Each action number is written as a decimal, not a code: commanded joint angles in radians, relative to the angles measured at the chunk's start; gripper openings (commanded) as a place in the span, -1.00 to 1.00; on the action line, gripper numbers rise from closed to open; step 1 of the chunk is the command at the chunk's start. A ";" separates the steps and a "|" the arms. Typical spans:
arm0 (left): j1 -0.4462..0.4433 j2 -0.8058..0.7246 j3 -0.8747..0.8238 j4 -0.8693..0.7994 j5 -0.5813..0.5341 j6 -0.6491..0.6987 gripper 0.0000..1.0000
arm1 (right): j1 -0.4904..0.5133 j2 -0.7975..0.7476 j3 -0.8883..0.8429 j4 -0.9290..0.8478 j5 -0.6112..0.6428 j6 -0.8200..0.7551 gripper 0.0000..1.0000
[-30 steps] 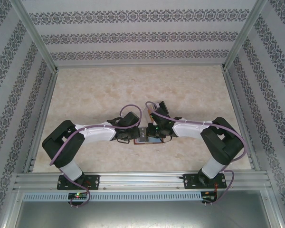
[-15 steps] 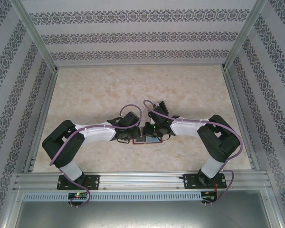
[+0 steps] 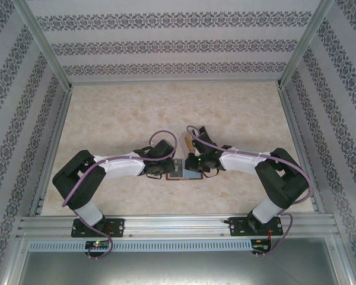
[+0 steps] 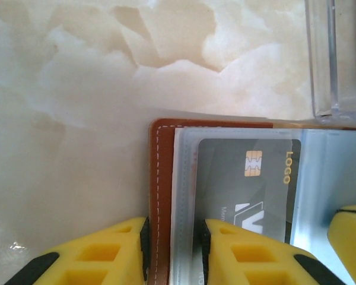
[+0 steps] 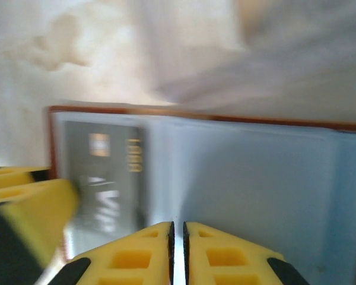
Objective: Put the credit cards into the card holder
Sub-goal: Insert the credit card into the card slot, then pick up the credit card from the storage box.
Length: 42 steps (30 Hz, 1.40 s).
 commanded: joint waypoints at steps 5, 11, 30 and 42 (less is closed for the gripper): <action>-0.016 -0.007 -0.024 -0.056 -0.060 -0.025 -0.42 | -0.042 -0.034 -0.025 -0.046 -0.024 -0.043 -0.61; -0.017 -0.090 -0.018 -0.082 -0.113 -0.016 -0.31 | -0.069 -0.188 0.058 -0.147 0.058 -0.138 -0.38; 0.064 -0.089 0.038 -0.014 -0.043 -0.061 -0.13 | -0.089 0.120 0.525 -0.483 0.321 -0.520 -0.34; 0.088 -0.095 -0.003 0.017 -0.012 -0.085 -0.13 | -0.013 0.317 0.701 -0.575 0.504 -0.588 -0.36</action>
